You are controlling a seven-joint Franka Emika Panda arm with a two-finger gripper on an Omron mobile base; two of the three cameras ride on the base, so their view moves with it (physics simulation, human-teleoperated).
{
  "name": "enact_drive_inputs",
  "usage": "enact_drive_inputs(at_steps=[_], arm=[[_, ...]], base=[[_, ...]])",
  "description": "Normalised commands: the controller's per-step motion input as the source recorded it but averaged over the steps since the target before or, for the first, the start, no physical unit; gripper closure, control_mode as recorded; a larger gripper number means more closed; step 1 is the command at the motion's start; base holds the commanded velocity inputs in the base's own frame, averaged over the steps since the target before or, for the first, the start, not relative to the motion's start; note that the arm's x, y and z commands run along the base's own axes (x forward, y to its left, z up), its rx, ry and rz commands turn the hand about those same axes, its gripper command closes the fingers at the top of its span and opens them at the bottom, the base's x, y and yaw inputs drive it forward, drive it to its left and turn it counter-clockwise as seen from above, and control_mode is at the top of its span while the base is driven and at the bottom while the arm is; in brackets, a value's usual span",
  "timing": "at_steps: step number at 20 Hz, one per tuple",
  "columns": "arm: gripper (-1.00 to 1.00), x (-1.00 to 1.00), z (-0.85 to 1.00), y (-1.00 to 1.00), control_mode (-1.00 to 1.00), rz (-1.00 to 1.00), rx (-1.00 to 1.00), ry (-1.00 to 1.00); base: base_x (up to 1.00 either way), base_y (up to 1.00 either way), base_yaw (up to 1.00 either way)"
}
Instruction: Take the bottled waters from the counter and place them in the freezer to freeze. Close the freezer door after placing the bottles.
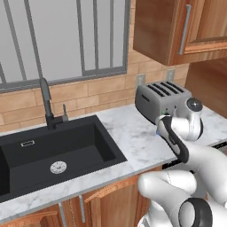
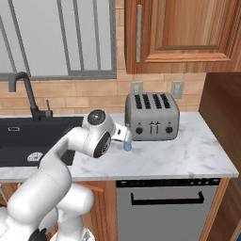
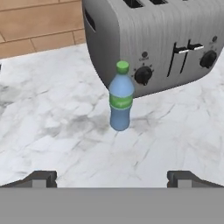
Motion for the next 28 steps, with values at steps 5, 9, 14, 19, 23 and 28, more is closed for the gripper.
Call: enact_drive_inputs(at_steps=[5,9,14,19,23,28], arm=[[-1.00,0.15,0.00,-0.13,-1.00,-0.04,0.00,0.05],[-1.00,0.28,0.00,-0.18,-1.00,-0.07,0.00,0.16],[-1.00,0.29,0.00,-0.08,-1.00,-0.01,0.00,0.07],[-1.00,0.10,0.00,0.00,-1.00,0.00,0.00,-0.01],[-1.00,0.00,-0.03,0.00,-1.00,0.00,0.00,-0.04],[-1.00,0.05,-0.03,0.00,-1.00,0.00,0.00,-0.04]], base=[[0.00,0.00,0.00],[0.00,0.00,0.00],[0.00,0.00,0.00],[0.00,0.00,0.00],[0.00,0.00,0.00],[0.00,0.00,0.00]])
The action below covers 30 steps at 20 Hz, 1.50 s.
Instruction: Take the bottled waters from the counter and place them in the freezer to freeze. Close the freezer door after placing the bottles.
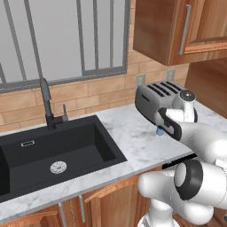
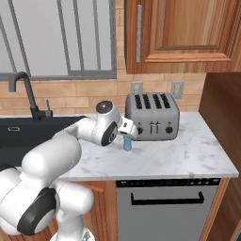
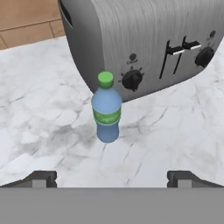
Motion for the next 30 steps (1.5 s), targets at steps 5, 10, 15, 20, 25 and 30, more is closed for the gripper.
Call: enact_drive_inputs(at_steps=[5,10,15,20,25,30], arm=[[-1.00,0.04,-0.07,0.00,-1.00,0.00,0.00,-0.07],[-1.00,0.09,-0.10,0.00,-1.00,0.00,0.00,-0.05],[-1.00,0.11,-0.11,0.00,-1.00,0.00,0.00,-0.02],[-1.00,0.16,-0.08,0.00,-1.00,0.00,0.00,-0.01],[-1.00,0.08,-0.09,0.00,-1.00,0.00,0.00,-0.11],[-1.00,0.06,-0.10,0.00,-1.00,0.00,0.00,-0.06]], base=[[0.00,0.00,0.00],[0.00,0.00,0.00],[0.00,0.00,0.00],[0.00,0.00,0.00],[0.00,0.00,0.00],[0.00,0.00,0.00]])
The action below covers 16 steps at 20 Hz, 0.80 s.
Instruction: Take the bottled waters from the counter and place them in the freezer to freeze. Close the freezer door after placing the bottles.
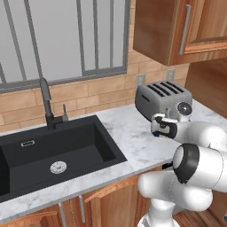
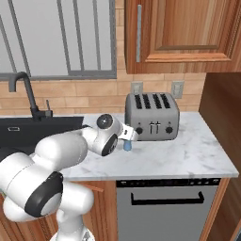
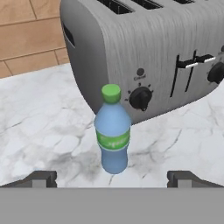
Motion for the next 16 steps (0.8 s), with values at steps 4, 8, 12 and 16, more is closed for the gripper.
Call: enact_drive_inputs(at_steps=[4,8,12,16], arm=[[-1.00,0.11,-0.06,0.00,-1.00,0.00,0.00,0.00],[-1.00,0.13,-0.04,0.00,-1.00,0.00,0.00,0.00],[-1.00,0.15,-0.05,0.00,-1.00,0.00,0.00,0.00],[-1.00,0.16,-0.05,-0.01,-1.00,0.00,0.00,0.00]], base=[[0.00,0.00,0.00],[0.00,0.00,0.00],[0.00,0.00,0.00],[0.00,0.00,0.00]])
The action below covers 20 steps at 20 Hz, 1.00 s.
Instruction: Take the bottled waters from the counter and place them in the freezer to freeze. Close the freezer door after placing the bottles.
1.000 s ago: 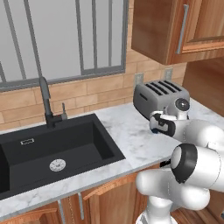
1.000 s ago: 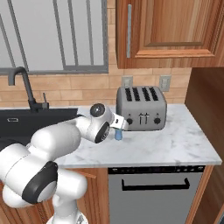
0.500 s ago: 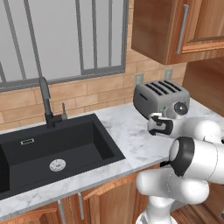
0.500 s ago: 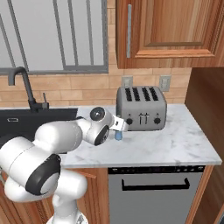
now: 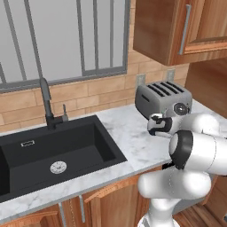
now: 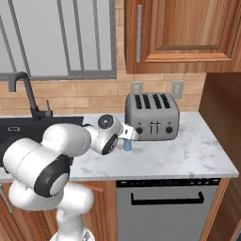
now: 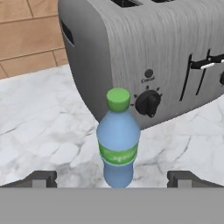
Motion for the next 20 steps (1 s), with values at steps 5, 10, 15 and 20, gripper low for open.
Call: enact_drive_inputs(at_steps=[5,10,15,20], arm=[[-1.00,0.15,-0.07,-0.02,-1.00,0.00,0.00,0.00],[-1.00,0.15,-0.10,-0.06,-1.00,0.00,0.00,0.00],[-1.00,0.14,-0.11,-0.07,-1.00,0.00,0.00,0.00],[-1.00,0.15,-0.12,-0.15,-1.00,0.00,0.00,0.00]], base=[[0.00,0.00,0.00],[0.00,0.00,0.00],[0.00,0.00,0.00],[0.00,0.00,0.00]])
